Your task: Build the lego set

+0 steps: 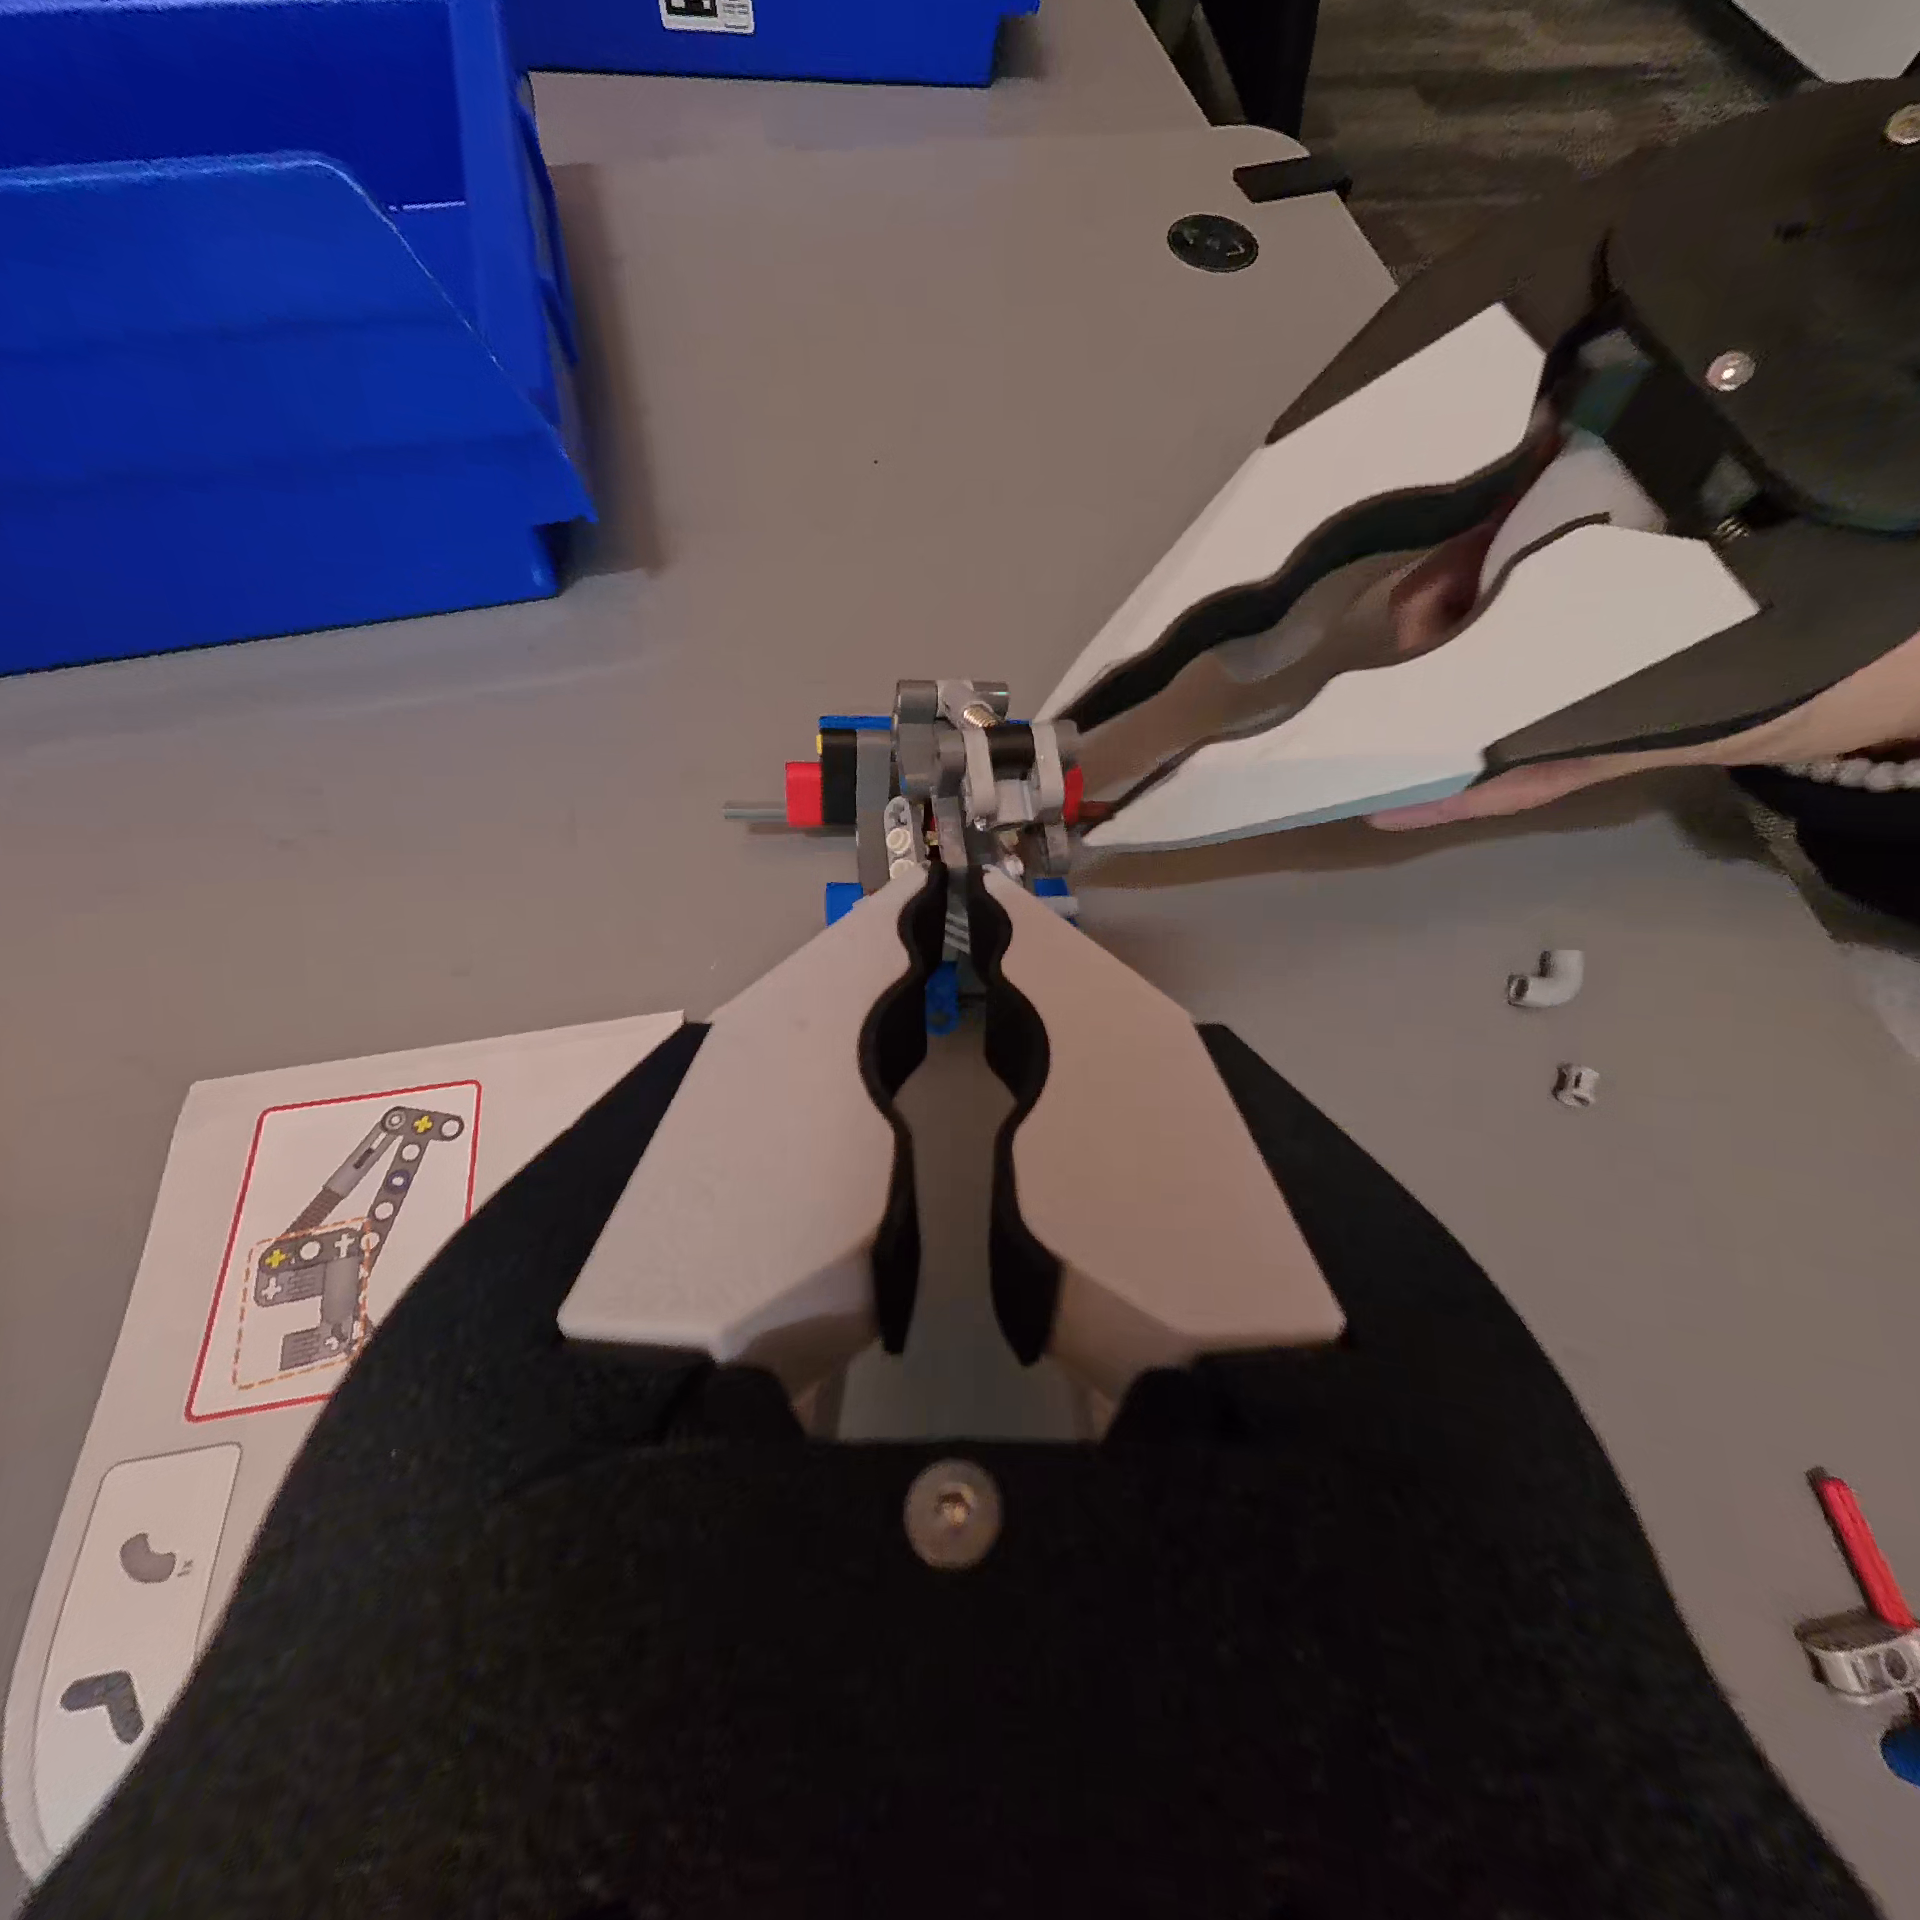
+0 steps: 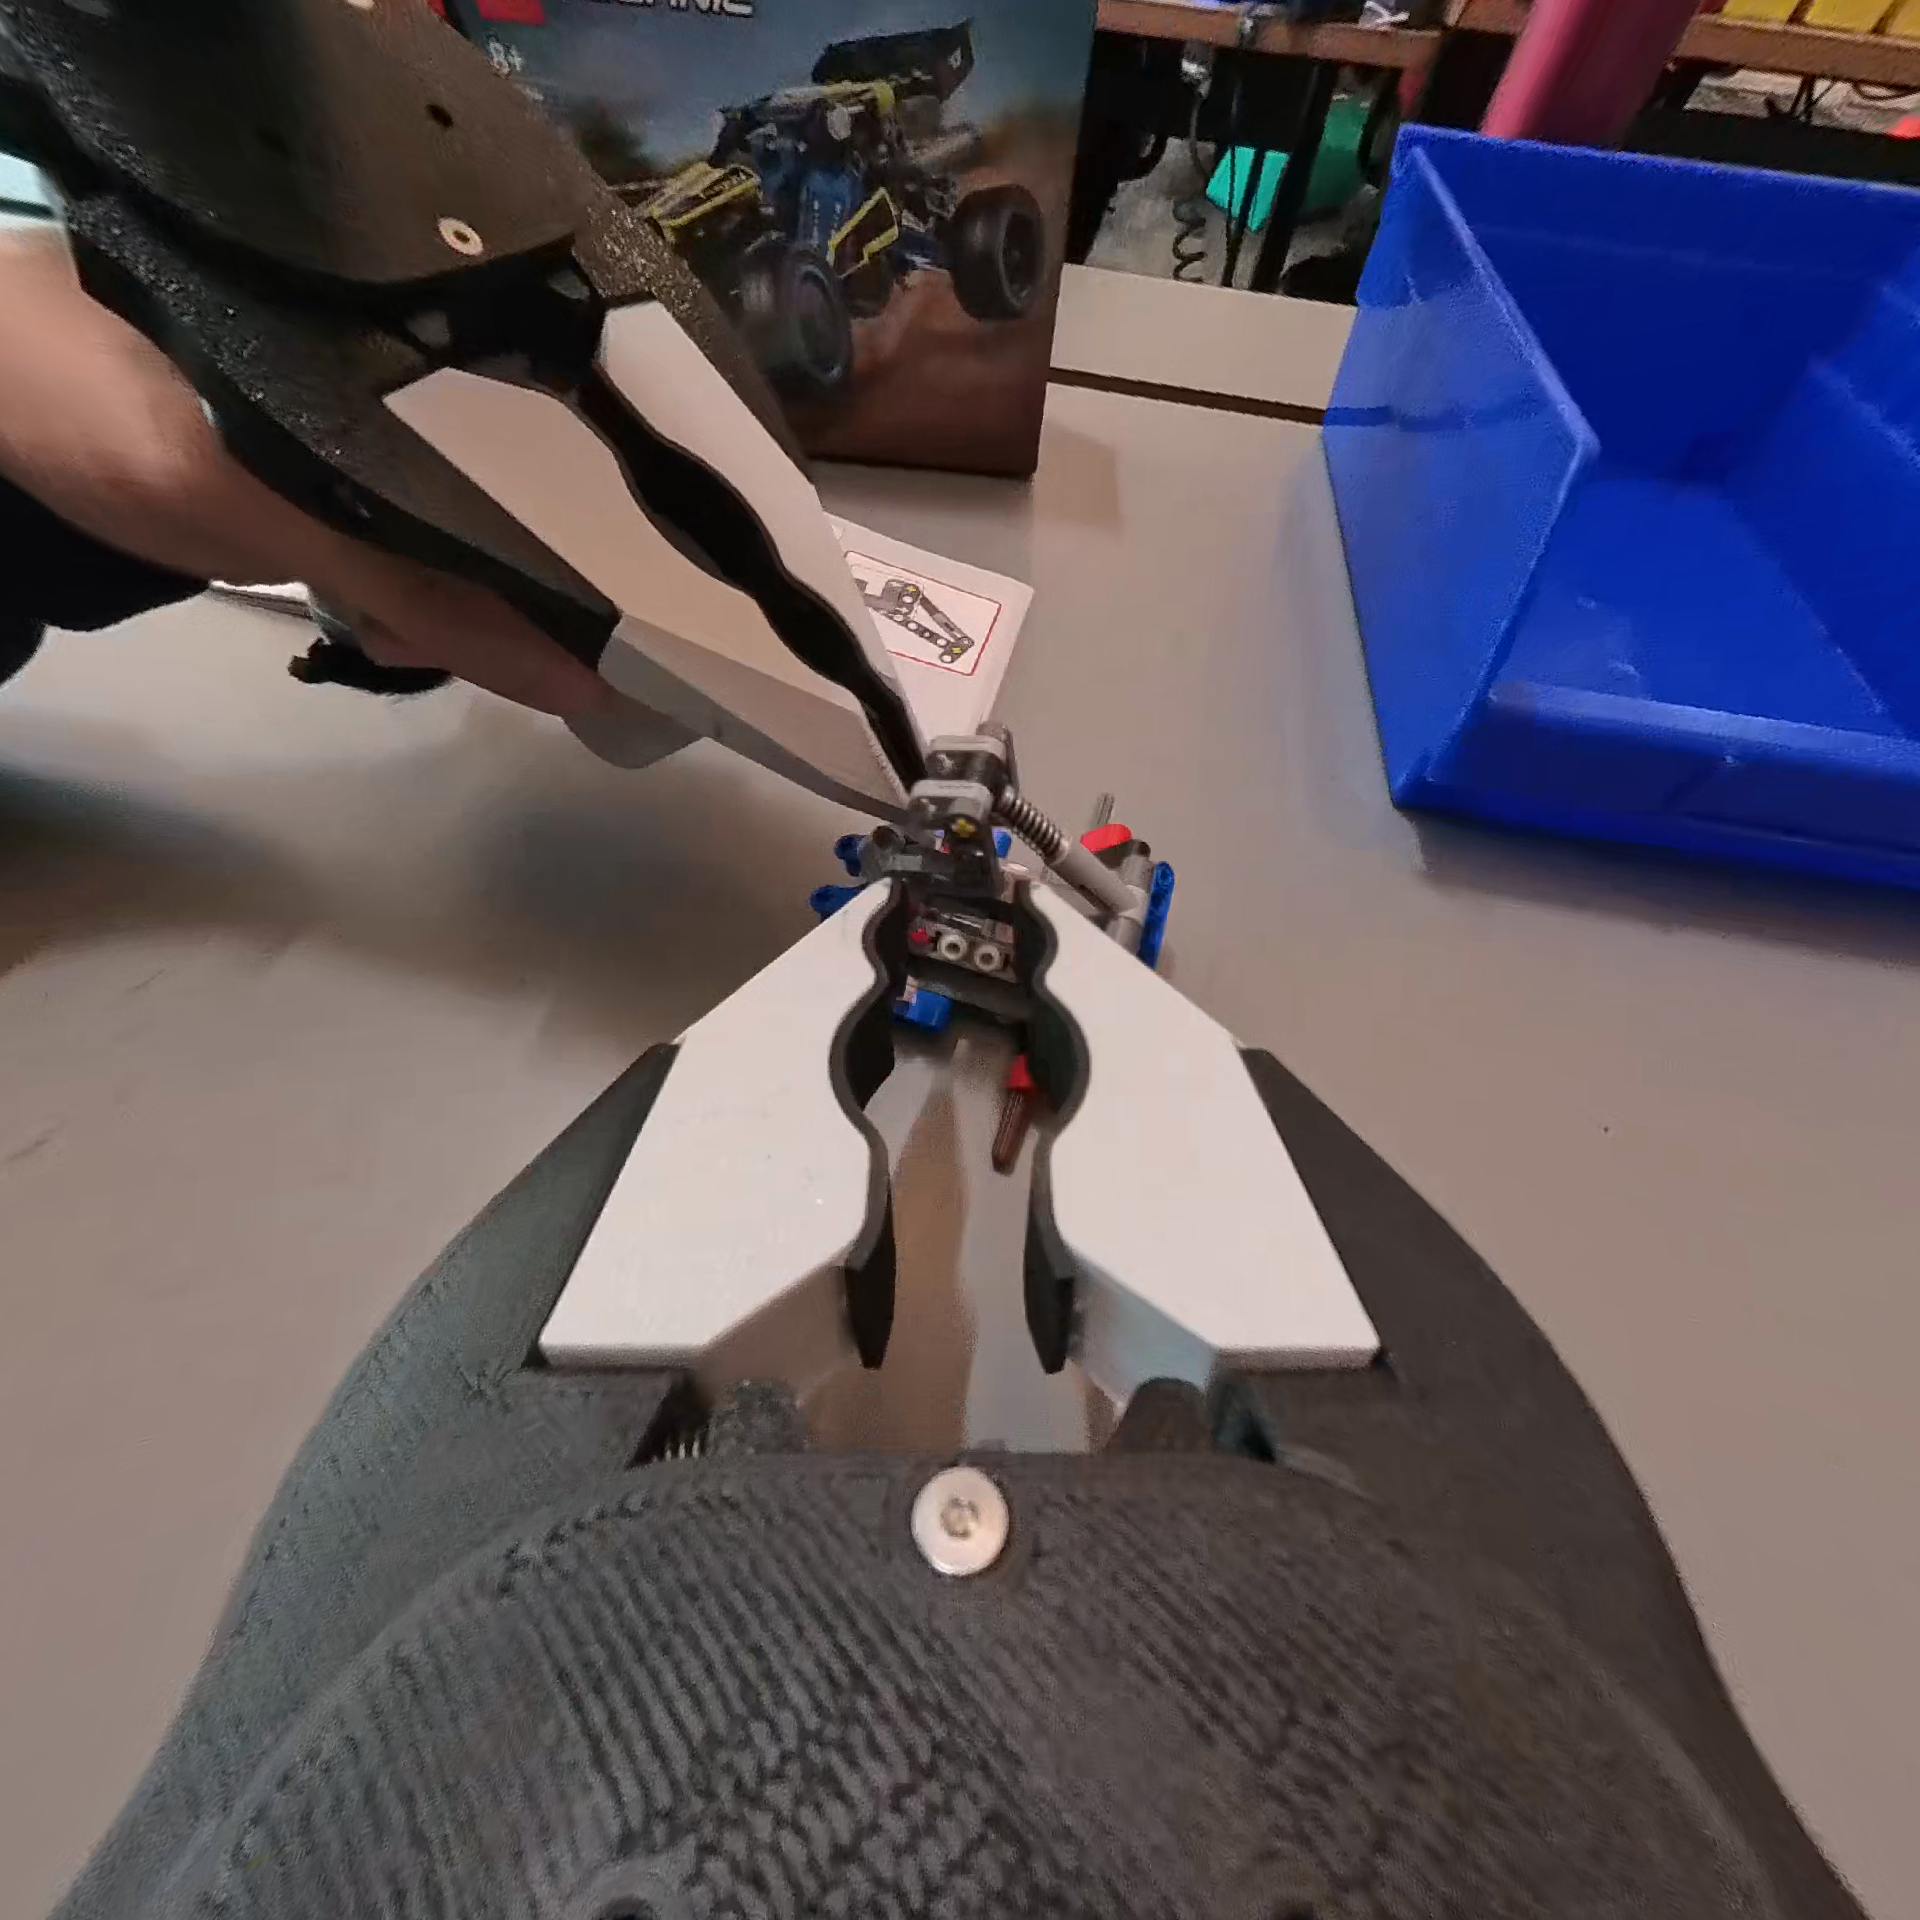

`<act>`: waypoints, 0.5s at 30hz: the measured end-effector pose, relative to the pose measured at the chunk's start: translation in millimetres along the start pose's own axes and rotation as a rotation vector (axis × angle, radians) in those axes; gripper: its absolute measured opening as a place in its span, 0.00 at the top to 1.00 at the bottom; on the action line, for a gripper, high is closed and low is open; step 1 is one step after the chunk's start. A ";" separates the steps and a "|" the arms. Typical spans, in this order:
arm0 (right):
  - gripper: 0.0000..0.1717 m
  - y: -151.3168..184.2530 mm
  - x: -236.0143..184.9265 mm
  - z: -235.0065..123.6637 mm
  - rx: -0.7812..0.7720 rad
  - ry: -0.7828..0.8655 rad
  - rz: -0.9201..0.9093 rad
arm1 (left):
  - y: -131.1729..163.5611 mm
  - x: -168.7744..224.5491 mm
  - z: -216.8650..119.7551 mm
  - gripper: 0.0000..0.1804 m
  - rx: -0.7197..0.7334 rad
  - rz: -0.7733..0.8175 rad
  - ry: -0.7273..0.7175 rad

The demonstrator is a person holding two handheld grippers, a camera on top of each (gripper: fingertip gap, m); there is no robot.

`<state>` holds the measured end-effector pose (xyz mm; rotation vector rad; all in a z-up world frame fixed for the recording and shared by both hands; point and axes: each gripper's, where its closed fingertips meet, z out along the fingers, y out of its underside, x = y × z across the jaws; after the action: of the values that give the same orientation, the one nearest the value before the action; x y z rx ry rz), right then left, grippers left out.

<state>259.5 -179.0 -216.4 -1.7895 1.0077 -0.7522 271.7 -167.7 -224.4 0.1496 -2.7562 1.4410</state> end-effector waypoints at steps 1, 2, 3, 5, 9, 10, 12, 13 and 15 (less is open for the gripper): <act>0.91 1.6 1.2 2.5 -0.018 0.016 -0.005 | -0.6 0.4 0.5 1.00 0.002 0.001 -0.001; 0.90 1.9 1.8 4.5 -0.025 0.025 -0.012 | -0.7 0.0 0.9 1.00 0.002 0.002 -0.008; 0.90 2.7 1.6 6.0 -0.033 0.022 -0.005 | 0.3 -1.1 1.3 1.00 -0.003 0.008 -0.018; 0.89 3.9 1.4 6.9 -0.042 0.003 0.019 | 1.7 -1.3 1.2 1.00 -0.007 0.022 -0.023; 0.90 -2.2 -2.0 2.9 0.004 -0.059 0.070 | -0.1 -1.0 0.3 1.00 0.012 0.027 -0.015; 0.90 -1.2 -1.4 3.9 -0.003 -0.052 0.052 | -0.8 0.0 0.6 1.00 0.016 0.028 -0.010; 0.91 -0.6 0.5 6.6 -0.012 -0.020 -0.002 | 0.6 -2.9 1.4 1.00 0.007 0.044 -0.033; 0.92 -0.2 0.7 7.9 -0.017 -0.009 -0.026 | 1.6 -3.9 1.6 1.00 0.003 0.053 -0.041; 0.92 -1.0 1.1 8.4 -0.012 0.009 -0.059 | 2.0 -5.0 1.4 1.00 0.006 0.060 -0.045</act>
<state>267.2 -176.2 -218.7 -1.8348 0.9703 -0.7928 276.5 -167.4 -227.2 0.1024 -2.8156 1.4783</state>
